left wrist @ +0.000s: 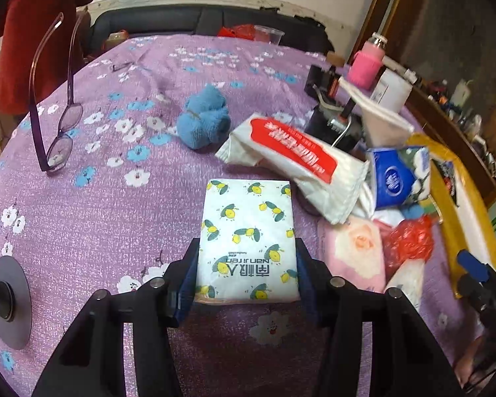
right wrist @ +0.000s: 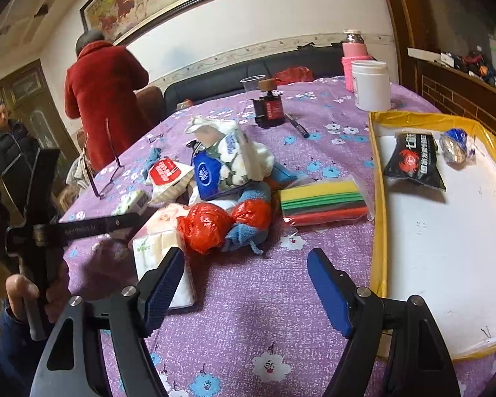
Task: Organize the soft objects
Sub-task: 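Grasp the lemon-print tissue pack with the left gripper while the right grasps the Face tissue pack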
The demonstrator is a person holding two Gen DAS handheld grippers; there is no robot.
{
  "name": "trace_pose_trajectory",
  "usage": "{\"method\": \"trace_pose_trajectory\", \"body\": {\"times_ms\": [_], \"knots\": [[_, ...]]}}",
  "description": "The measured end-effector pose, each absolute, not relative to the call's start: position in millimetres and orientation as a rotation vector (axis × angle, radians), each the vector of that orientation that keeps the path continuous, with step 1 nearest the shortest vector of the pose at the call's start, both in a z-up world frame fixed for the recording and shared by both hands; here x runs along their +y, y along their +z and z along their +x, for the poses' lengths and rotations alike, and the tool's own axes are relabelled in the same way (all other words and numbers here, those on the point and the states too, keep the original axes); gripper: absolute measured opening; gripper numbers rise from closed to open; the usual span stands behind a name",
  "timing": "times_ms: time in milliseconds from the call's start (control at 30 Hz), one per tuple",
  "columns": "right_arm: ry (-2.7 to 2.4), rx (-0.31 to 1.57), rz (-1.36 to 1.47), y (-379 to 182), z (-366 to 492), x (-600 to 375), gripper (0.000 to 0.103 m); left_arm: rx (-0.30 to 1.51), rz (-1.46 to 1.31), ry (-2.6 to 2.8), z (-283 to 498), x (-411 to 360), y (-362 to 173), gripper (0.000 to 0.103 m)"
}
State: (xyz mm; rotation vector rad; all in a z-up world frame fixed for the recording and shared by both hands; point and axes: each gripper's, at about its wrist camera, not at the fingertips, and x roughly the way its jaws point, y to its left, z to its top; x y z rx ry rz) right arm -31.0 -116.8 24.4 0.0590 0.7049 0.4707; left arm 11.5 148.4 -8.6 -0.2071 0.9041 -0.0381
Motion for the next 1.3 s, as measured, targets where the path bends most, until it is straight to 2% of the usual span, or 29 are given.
{"method": "trace_pose_trajectory", "body": {"times_ms": [433, 467, 500, 733, 967, 1300], "knots": [[0.579, 0.876, -0.164, 5, -21, -28, 0.083, 0.867, -0.178, -0.061, 8, 138, -2, 0.052], [0.579, 0.888, -0.158, 2, -20, -28, 0.073, 0.864, -0.177, -0.062, 9, 140, -2, 0.052], [0.591, 0.91, -0.142, -1, -18, -29, 0.048, 0.862, -0.176, -0.062, 10, 140, -2, 0.052], [0.612, 0.772, -0.024, 13, -31, -54, 0.049, 0.837, -0.166, -0.069, 7, 140, 2, 0.052], [0.594, 0.748, 0.065, 18, -27, -66, 0.049, 0.764, -0.123, -0.122, -3, 128, 13, 0.052], [0.46, 0.68, 0.062, 30, -22, -93, 0.048, 0.75, -0.089, -0.186, -4, 115, 15, 0.052]]}}
